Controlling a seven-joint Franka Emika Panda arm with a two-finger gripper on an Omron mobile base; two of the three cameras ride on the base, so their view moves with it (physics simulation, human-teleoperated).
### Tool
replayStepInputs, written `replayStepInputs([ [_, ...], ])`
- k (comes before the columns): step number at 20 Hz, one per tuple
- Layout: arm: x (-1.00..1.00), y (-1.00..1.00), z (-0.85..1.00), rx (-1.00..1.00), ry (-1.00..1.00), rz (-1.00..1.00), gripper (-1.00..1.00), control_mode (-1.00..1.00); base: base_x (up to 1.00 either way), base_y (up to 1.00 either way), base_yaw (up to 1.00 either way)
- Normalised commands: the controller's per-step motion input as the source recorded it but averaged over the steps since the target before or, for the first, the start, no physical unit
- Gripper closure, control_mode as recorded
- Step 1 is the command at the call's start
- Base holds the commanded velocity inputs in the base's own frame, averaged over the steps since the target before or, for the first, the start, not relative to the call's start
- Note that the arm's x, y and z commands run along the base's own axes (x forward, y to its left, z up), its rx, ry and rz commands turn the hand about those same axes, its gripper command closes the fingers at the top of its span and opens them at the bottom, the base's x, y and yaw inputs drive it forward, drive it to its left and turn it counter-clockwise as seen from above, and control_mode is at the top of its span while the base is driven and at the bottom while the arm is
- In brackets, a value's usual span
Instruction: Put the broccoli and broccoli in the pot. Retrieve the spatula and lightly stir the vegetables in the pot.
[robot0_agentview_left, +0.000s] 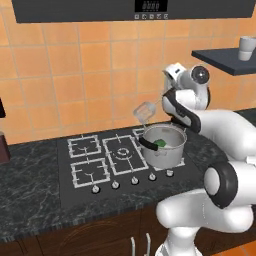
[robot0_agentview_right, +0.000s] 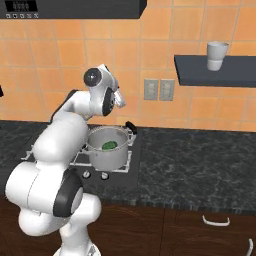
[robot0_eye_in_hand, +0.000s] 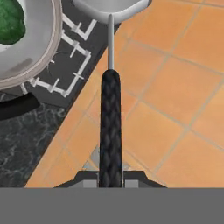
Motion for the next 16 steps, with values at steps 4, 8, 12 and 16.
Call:
replayStepInputs([
  [4, 0.28, 0.03, 0.01, -0.25, -0.29, 0.2, 1.0, -1.0, 0.0, 0.0, 0.0],
  [8, 0.06, -0.23, 0.05, -0.17, -0.32, 0.29, 1.0, -1.0, 0.0, 0.0, 0.0],
  [12, -0.23, -0.58, 0.0, 0.0, -0.35, 0.29, 1.0, -1.0, 0.0, 0.0, 0.0],
  [16, -0.42, -0.49, 0.52, -0.08, -0.13, 0.17, 1.0, -1.0, 0.0, 0.0, 0.0],
])
